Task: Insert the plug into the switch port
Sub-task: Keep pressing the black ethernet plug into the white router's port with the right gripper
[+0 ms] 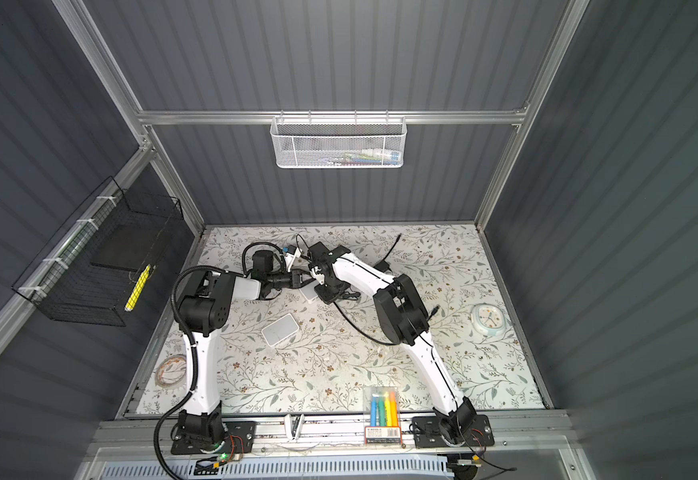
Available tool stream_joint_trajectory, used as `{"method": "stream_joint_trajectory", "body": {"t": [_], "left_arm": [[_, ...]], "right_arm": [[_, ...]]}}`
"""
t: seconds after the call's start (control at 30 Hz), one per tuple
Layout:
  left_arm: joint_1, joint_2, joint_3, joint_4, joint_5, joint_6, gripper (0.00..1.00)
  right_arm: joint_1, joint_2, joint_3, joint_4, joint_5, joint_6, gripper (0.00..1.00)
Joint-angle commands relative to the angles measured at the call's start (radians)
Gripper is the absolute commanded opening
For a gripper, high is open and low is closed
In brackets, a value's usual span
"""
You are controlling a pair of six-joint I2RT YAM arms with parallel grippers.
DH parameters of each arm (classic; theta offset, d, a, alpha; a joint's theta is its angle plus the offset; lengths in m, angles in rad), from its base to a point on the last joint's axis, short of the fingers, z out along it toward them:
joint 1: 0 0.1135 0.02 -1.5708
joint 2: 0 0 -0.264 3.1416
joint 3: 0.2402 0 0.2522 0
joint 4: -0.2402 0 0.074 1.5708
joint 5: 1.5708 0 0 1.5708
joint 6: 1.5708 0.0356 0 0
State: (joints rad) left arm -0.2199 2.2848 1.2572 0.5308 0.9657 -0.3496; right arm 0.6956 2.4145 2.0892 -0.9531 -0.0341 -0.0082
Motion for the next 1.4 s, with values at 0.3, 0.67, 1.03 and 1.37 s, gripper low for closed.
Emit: {"method": "stream_joint_trajectory", "body": {"t": [0.3,0.67,1.03,1.37], "left_arm": [[-0.088,0.116,-0.073,-0.145,0.150,-0.042,0.18],[-0.102,0.102,-0.069,-0.230,0.122,0.021,0.17],[-0.122,0.105,-0.084,-0.200,0.129,0.000,0.17],[-0.137,0.107,-0.131,-0.114,0.114,-0.060,0.16]], "right_arm": [[-0.016,0.058,0.098,0.213,-0.006,0.002,0.00],[-0.017,0.080,0.159,0.199,0.011,0.023,0.00],[-0.016,0.087,0.184,0.221,0.014,0.046,0.00],[-0.015,0.105,0.226,0.217,0.019,0.069,0.00]]}}
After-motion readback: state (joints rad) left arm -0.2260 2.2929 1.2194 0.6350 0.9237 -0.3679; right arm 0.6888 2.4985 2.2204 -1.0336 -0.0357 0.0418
